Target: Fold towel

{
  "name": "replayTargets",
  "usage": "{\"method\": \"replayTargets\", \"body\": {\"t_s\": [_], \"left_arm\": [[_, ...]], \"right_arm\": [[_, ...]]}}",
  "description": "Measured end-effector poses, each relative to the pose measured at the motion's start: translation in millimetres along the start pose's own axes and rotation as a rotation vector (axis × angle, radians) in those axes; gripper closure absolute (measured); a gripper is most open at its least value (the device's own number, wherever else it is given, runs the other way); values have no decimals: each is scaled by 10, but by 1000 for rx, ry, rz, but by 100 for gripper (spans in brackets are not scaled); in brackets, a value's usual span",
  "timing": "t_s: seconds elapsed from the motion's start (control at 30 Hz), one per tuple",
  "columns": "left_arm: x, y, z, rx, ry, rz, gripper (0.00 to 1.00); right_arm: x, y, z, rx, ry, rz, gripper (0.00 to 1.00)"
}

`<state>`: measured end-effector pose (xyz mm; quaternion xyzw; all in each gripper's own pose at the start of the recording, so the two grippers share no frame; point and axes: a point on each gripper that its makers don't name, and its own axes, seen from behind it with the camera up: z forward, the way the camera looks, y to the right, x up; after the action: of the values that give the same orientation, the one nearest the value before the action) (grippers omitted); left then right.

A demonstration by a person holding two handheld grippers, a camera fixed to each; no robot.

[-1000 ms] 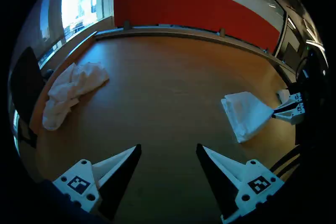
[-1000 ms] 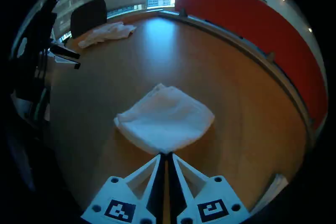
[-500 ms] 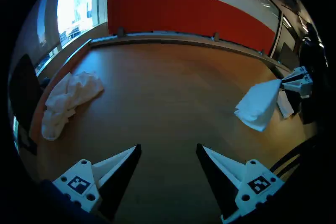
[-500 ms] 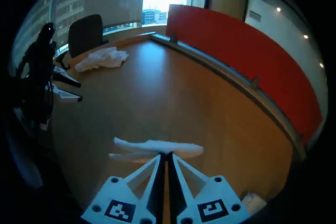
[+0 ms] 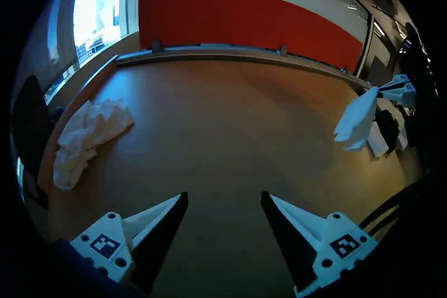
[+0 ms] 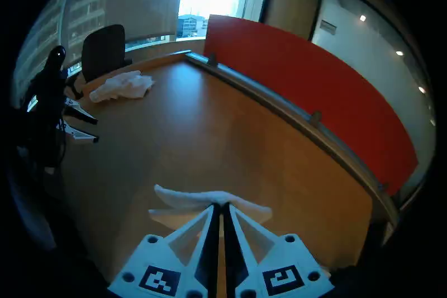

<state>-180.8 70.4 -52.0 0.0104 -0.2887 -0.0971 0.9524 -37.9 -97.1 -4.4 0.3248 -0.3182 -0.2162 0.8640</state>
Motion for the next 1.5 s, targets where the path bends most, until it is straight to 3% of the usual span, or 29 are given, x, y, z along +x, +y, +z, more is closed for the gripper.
{"method": "replayTargets", "body": {"t_s": [1.1, 1.5], "left_arm": [[121, 124, 70, 6, -3, 39, 3], [154, 112, 70, 12, -2, 43, 3]], "right_arm": [[-690, 1569, -374, -168, -85, 94, 95], [-900, 2171, -524, -227, -136, 116, 95]]}}
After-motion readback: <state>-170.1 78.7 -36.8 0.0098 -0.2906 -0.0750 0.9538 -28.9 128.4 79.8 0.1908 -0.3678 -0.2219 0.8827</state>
